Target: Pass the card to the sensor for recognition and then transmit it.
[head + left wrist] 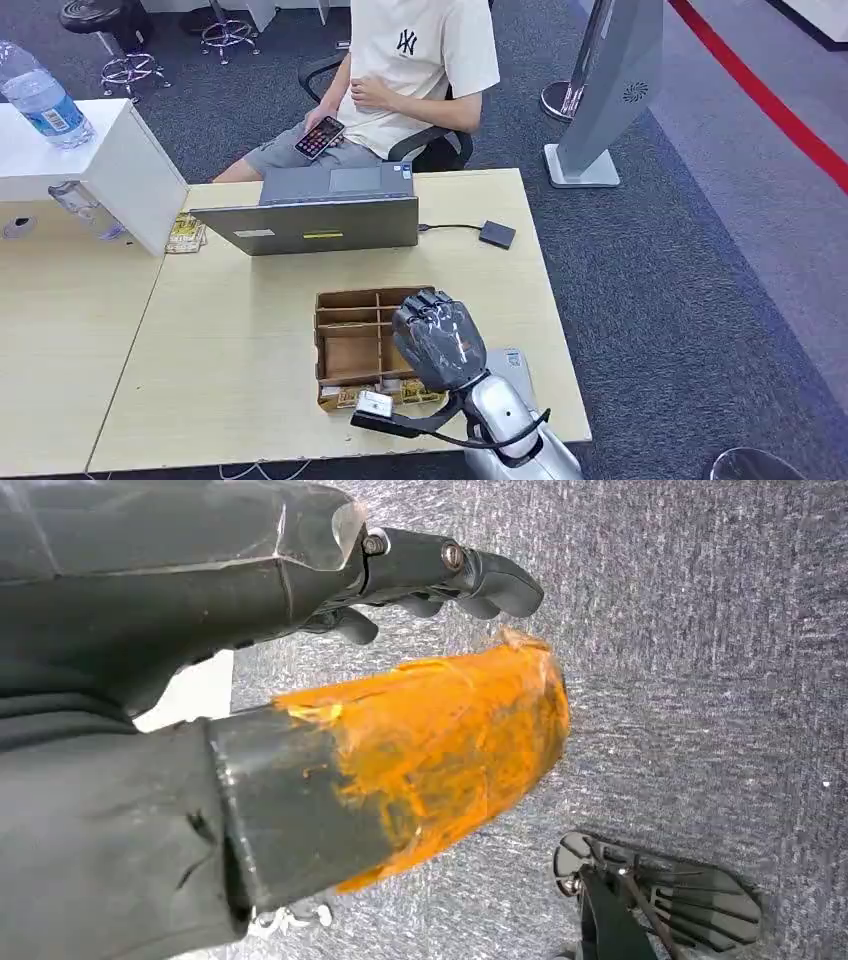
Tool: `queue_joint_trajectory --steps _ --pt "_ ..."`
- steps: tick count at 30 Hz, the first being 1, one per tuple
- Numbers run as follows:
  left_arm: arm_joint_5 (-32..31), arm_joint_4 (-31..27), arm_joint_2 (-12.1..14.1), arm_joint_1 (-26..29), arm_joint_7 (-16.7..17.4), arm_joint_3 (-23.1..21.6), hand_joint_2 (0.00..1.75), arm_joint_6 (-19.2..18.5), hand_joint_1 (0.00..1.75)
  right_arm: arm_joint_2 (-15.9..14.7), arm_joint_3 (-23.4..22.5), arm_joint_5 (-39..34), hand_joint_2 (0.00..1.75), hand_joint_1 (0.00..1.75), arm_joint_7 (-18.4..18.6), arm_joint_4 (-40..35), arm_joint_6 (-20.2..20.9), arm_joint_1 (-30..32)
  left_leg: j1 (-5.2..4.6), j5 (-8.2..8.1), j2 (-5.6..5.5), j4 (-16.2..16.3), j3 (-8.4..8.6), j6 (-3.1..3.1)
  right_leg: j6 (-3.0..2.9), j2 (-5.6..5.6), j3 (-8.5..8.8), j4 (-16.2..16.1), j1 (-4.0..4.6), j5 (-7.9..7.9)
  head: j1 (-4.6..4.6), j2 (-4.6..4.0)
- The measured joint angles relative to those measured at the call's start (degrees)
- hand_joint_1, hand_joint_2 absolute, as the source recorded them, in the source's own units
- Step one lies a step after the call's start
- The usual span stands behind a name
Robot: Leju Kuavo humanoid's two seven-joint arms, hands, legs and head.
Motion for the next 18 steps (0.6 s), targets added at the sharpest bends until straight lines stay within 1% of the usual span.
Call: queue_joint_trajectory --steps 1,3,4,5,6,8,12,18 --pt "-0.04 0.00 0.00 0.00 0.00 0.00 0.00 -0.02 0.00 -0.02 -0.02 -0.32 1.75 1.03 0.02 0.39 0.00 -0.24 0.00 0.00 0.00 0.00 0.00 0.00 0.00 0.00 0.00 0.00 0.00 0.00 0.00 0.00" --pt "-0.04 0.00 0.00 0.01 0.00 0.00 0.00 -0.07 0.00 0.00 -0.07 -0.68 1.75 0.99 0.02 0.96 0.00 -0.60 0.00 0.00 0.00 0.00 0.00 0.00 0.00 0.00 0.00 0.00 0.00 0.00 0.00 0.00" --pt "-0.04 0.00 0.00 0.00 0.00 0.00 0.00 -0.15 0.00 0.00 -0.07 -0.94 1.75 0.94 0.02 1.22 0.00 -0.76 0.00 0.00 0.00 0.00 0.00 0.00 0.00 0.00 0.00 0.00 0.00 0.00 0.00 0.00" --pt "-0.04 0.00 0.00 0.00 0.00 0.00 0.00 -0.17 0.00 0.00 -0.07 -1.05 1.75 0.99 0.02 1.53 0.00 -0.95 0.00 0.00 0.00 0.00 0.00 0.00 0.00 0.00 0.00 0.00 0.00 0.00 0.00 0.00" --pt "-0.09 0.00 0.00 0.00 0.00 0.00 0.00 -0.26 0.00 0.00 -0.09 -1.29 1.75 0.91 0.02 1.85 0.00 -1.11 0.00 0.00 0.00 0.00 0.00 0.00 0.00 0.00 0.00 0.00 0.00 0.00 0.00 0.00" --pt "-0.15 0.00 0.00 0.00 0.00 0.00 0.00 -0.35 0.00 0.00 -0.11 -1.66 1.75 0.87 0.02 2.45 0.00 -1.48 0.00 0.00 0.00 0.00 0.00 0.00 0.00 0.00 0.00 0.00 0.00 0.00 0.00 0.00" --pt "-0.24 0.00 0.00 0.00 0.00 0.00 0.00 -0.52 0.00 0.00 -0.35 -2.40 1.75 0.75 0.04 3.65 0.00 -2.32 0.00 0.00 0.00 0.00 0.00 0.00 0.00 0.00 0.00 0.00 0.00 0.00 0.00 0.00" --pt "-0.31 0.00 0.00 0.01 0.02 0.00 0.00 -0.57 0.00 0.00 -0.74 -3.34 1.75 0.77 0.39 5.64 0.00 -3.81 0.00 0.00 0.00 0.00 0.00 0.00 0.00 0.00 0.00 0.00 0.00 0.00 -0.02 0.00"
